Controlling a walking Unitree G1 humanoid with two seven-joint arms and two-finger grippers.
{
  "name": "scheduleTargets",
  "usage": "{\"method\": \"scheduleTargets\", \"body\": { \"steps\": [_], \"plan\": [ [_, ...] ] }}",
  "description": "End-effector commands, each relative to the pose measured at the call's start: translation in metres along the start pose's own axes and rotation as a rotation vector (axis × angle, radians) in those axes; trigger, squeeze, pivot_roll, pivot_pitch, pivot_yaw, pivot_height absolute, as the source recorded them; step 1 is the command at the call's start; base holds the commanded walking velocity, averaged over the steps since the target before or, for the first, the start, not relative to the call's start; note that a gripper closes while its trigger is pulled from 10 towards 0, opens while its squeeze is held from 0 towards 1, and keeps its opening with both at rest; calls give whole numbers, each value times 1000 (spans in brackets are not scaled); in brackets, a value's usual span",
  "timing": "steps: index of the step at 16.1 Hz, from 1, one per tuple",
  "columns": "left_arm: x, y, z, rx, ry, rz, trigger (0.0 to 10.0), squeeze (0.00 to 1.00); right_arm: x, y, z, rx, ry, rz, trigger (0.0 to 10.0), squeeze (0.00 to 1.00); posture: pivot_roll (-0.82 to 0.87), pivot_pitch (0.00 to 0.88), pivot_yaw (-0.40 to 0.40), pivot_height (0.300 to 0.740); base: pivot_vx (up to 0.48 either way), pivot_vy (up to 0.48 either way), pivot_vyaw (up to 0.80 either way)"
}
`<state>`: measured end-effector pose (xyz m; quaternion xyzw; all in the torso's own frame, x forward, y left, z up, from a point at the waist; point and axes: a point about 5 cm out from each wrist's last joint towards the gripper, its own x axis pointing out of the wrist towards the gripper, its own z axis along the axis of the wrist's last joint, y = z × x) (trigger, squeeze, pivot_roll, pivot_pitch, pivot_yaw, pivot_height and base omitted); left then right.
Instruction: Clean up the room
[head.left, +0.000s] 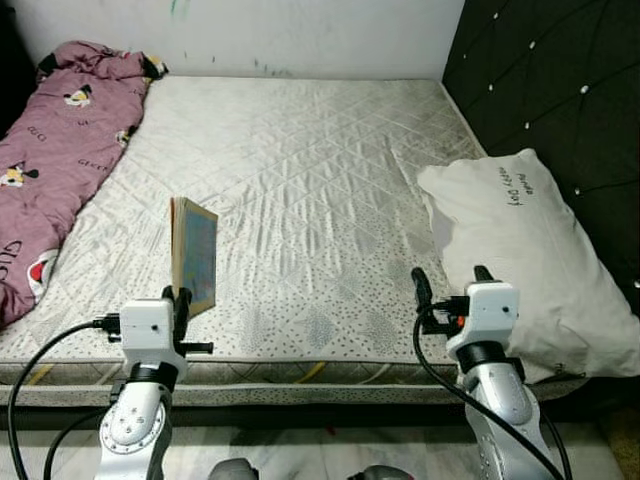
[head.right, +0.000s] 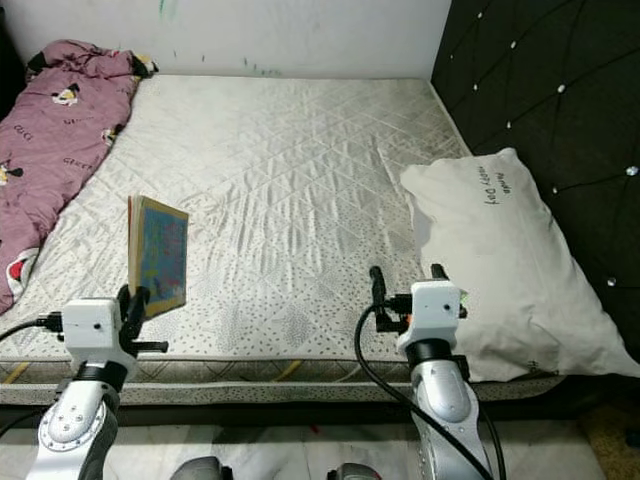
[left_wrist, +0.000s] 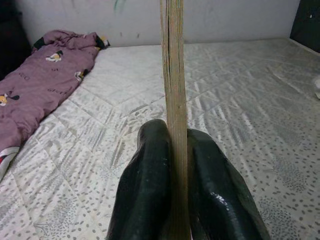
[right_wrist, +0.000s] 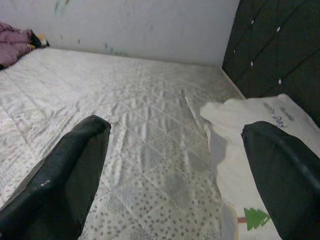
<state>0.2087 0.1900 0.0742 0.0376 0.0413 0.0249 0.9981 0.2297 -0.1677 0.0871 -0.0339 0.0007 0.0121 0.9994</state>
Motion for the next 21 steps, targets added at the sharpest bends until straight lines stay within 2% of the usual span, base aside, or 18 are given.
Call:
{"method": "scheduleTargets", "body": {
  "steps": [1, 6, 21],
  "plan": [
    [3, 2, 14, 8, -59, 18, 10000, 0, 2, -2, 5, 2, -14, -6, 10000, 0, 17, 55, -2, 740, 0, 0, 0],
    [9, 0, 19, -8, -58, 15, 10000, 0, 7, 2, 9, 3, -8, 20, 10000, 0, 11, 59, -4, 740, 0, 0, 0],
    [12, -2, 21, -13, -51, 10, 10000, 0, 9, 1, 9, 5, 1, 21, 10000, 0, 10, 63, -4, 740, 0, -16, 0]
  ]
}}
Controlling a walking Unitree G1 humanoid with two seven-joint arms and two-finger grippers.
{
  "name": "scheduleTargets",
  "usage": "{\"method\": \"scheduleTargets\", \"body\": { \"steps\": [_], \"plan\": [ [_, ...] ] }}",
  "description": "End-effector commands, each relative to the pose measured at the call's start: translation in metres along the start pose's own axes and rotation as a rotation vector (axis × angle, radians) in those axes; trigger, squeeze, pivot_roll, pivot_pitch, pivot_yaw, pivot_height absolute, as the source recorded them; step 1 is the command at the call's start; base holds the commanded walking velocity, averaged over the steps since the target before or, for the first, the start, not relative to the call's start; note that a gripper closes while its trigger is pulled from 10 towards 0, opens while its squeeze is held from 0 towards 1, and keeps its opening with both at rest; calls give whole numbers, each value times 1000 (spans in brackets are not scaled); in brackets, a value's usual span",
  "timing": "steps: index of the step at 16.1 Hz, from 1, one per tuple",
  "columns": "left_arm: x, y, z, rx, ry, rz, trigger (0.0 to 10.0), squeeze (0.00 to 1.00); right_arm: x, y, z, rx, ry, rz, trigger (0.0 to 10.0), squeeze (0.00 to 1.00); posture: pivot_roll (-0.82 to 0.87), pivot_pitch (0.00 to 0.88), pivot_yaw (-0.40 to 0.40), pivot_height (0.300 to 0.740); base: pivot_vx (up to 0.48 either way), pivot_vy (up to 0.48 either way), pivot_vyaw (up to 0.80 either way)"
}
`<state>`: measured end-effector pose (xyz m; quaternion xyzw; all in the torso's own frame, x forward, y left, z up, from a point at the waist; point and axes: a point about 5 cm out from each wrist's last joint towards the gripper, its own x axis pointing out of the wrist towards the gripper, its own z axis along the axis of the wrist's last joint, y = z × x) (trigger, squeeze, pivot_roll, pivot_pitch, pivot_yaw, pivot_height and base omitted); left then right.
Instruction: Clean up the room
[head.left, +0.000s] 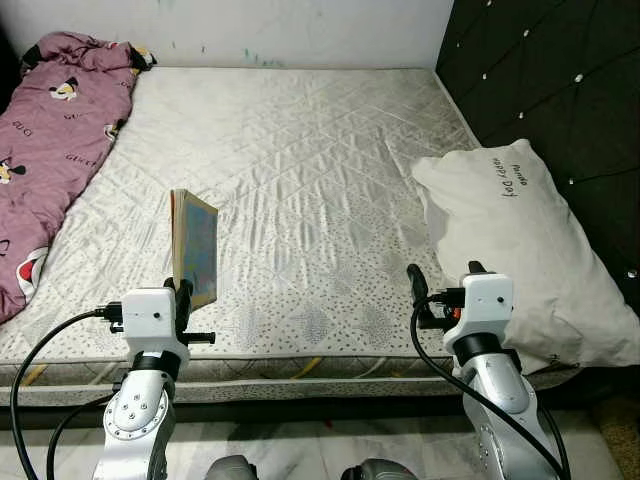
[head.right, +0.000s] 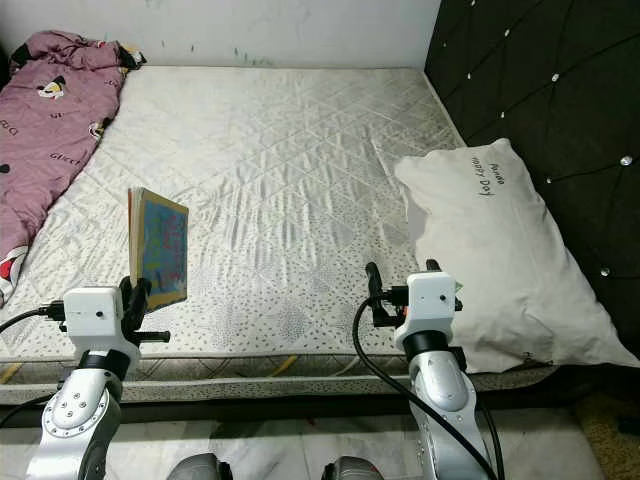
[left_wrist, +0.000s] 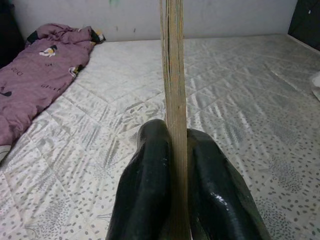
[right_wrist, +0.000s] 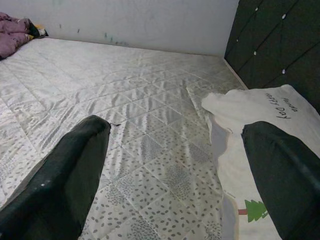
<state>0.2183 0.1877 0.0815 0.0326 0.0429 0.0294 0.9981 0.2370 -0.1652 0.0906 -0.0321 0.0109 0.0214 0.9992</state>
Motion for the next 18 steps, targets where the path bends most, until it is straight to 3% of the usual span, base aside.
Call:
{"method": "scheduleTargets", "body": {
  "steps": [1, 14, 18],
  "plan": [
    [3, 0, 13, -4, -54, 0, 10000, 0, 2, -1, 6, -1, -18, 3, 10000, 0, 10, 63, -4, 740, 0, 0, 0],
    [1, -4, 11, -22, -42, -8, 10000, 0, 0, -2, 4, -18, -5, 23, 10000, 0, 5, 69, -15, 740, 0, -429, 0],
    [1, -6, 12, -42, -53, -26, 10000, 0, 0, -2, 5, -23, -1, 28, 10000, 0, 3, 70, -18, 740, 0, 0, 0]
  ]
}}
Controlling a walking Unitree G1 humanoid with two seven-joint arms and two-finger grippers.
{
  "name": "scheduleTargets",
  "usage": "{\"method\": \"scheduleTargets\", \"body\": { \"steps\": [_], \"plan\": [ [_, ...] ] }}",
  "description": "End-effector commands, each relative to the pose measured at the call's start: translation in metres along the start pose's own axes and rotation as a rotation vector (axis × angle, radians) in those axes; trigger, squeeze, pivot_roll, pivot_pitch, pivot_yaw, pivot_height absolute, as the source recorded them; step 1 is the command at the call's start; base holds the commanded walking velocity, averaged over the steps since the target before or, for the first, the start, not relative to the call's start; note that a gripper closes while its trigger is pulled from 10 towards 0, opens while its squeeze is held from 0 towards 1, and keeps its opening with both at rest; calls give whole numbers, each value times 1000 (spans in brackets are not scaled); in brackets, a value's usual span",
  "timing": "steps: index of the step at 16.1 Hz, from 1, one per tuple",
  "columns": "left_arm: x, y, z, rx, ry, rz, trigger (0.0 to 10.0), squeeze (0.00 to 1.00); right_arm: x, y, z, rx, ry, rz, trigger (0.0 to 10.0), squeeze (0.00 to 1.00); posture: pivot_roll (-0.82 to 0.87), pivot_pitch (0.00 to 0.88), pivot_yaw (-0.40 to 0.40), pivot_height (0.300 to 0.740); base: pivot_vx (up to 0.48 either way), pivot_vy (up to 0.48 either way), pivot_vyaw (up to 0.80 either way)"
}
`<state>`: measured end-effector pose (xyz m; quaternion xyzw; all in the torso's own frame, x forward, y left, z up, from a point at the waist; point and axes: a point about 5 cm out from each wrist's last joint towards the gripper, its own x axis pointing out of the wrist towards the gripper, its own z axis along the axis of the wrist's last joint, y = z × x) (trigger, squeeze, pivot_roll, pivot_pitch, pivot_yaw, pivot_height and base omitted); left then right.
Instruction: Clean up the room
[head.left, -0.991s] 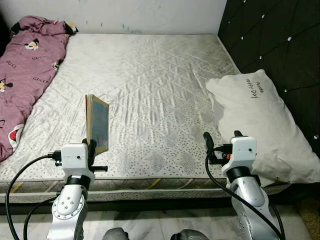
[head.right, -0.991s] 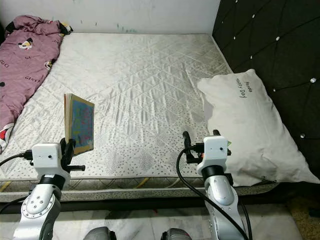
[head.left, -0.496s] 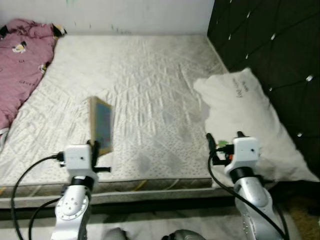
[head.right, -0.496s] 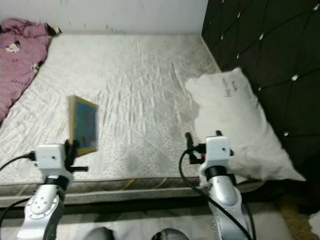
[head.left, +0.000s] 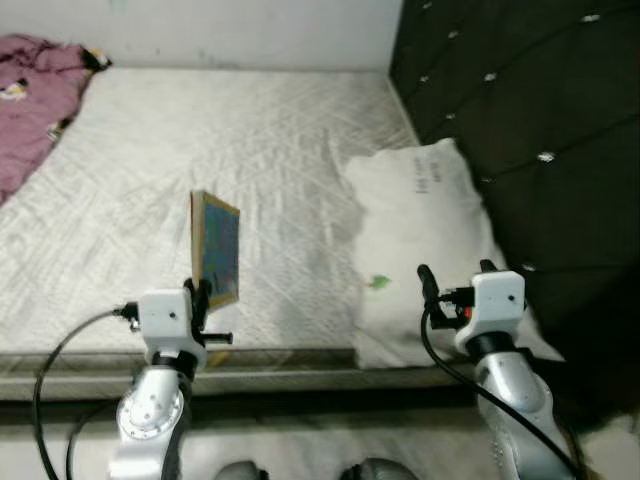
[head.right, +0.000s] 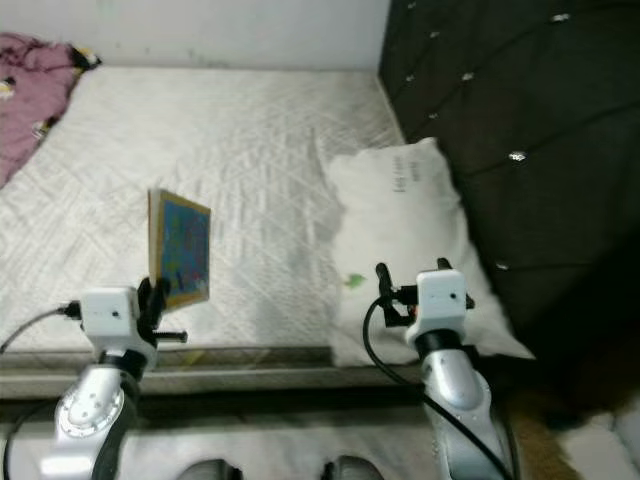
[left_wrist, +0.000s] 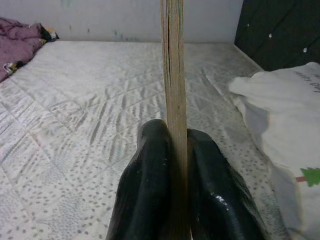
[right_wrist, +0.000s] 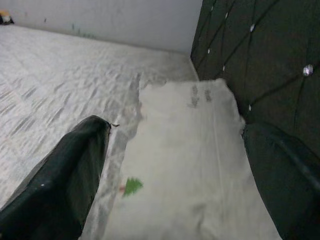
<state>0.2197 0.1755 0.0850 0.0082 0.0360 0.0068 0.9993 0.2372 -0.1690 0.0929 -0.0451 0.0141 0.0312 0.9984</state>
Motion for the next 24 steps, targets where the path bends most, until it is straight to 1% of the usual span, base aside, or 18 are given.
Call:
{"method": "scheduleTargets", "body": {
  "steps": [1, 4, 17, 24],
  "plan": [
    [0, 5, 8, 7, -43, 14, 10000, 0, 0, 2, 2, 3, -7, 9, 10000, 0, 3, 70, -18, 740, 0, 0, 0],
    [-1, 3, 10, -1, -55, -9, 10000, 0, 0, 2, 3, 2, -4, 10, 10000, 0, 1, 74, -18, 740, 81, 0, 0],
    [0, 3, 9, -6, -49, -19, 10000, 0, 1, 2, 2, 3, 4, 17, 10000, 0, 1, 74, -20, 740, 289, 0, 0],
    [2, 4, 8, -12, -35, 4, 10000, 0, 3, 3, 1, 7, 8, 24, 10000, 0, 6, 73, -22, 740, 0, 0, 0]
  ]
}}
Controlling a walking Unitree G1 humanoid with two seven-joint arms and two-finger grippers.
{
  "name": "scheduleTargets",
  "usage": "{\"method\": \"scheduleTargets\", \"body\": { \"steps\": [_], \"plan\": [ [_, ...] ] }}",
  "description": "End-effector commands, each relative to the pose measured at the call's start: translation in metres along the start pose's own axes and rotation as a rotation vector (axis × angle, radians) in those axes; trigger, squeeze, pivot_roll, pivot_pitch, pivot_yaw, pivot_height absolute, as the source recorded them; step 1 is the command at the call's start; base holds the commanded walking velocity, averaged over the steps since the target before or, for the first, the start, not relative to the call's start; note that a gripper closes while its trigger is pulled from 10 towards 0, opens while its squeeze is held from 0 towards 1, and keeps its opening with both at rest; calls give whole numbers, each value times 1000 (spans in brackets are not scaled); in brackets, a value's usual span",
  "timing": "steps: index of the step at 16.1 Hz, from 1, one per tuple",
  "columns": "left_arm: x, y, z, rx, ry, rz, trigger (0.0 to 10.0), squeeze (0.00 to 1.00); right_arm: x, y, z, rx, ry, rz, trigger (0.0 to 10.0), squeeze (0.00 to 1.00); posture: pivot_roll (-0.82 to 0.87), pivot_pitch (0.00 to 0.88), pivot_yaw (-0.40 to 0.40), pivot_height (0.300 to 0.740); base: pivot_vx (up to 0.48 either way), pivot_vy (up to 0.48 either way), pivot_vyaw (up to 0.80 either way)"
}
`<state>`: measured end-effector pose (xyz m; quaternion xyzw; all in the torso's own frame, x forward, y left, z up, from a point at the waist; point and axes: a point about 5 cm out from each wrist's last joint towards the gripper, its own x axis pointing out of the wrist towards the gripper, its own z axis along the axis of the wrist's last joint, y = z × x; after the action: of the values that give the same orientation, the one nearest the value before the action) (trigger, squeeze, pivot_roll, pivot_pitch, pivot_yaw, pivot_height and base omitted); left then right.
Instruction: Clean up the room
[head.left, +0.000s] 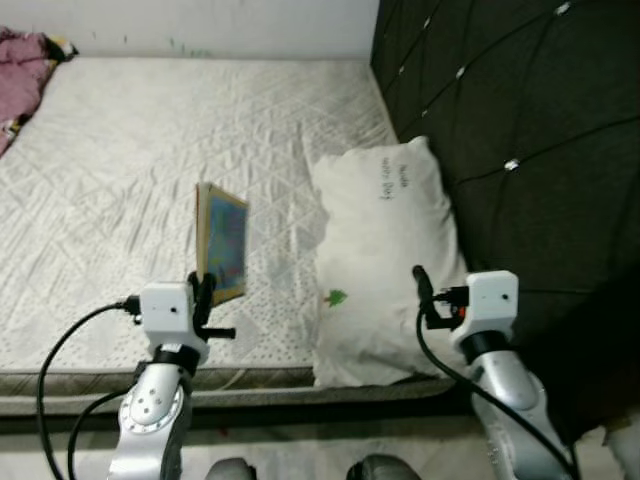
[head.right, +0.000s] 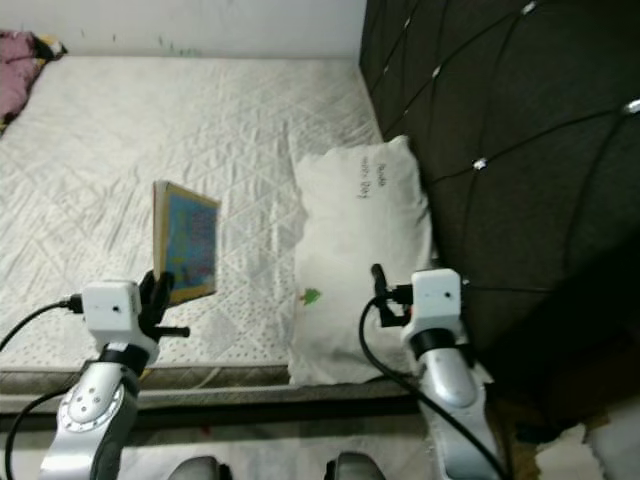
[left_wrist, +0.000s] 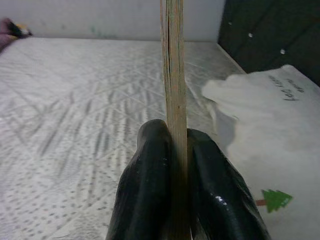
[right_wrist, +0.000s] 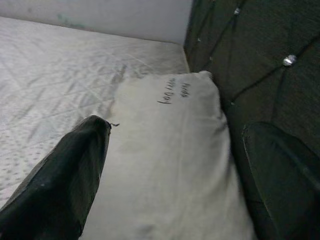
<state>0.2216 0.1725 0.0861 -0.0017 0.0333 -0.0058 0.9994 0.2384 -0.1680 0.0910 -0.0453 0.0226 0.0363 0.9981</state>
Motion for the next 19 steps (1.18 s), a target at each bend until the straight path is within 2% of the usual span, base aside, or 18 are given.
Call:
{"method": "scheduleTargets", "body": {
  "steps": [1, 3, 8, 15, 17, 19],
  "plan": [
    [0, 8, 6, 3, -29, 32, 10000, 0, 2, 2, 3, 7, -7, 14, 10000, 0, 6, 73, -22, 740, 0, 0, 0],
    [0, 7, 6, -2, -29, 32, 10000, 0, 2, 2, 3, 7, -7, 15, 10000, 0, 7, 72, -23, 740, 0, 120, 0],
    [1, 6, 6, -11, -30, 26, 10000, 0, 2, 1, 2, 7, -4, 18, 10000, 0, 9, 72, -26, 740, 0, 480, 0],
    [0, 6, 6, -12, -28, 26, 10000, 0, 2, 1, 1, 4, 5, 23, 10000, 0, 8, 71, -27, 740, 0, 0, 0],
    [0, 6, 6, -23, -33, 23, 10000, 0, 2, 1, 1, 3, 5, 22, 10000, 0, 6, 72, -28, 740, 0, 0, -800],
    [1, 5, 7, -27, -35, 21, 10000, 0, 3, 1, 1, 4, 4, 23, 10000, 0, 5, 75, -30, 740, 0, 0, 0]
  ]
}}
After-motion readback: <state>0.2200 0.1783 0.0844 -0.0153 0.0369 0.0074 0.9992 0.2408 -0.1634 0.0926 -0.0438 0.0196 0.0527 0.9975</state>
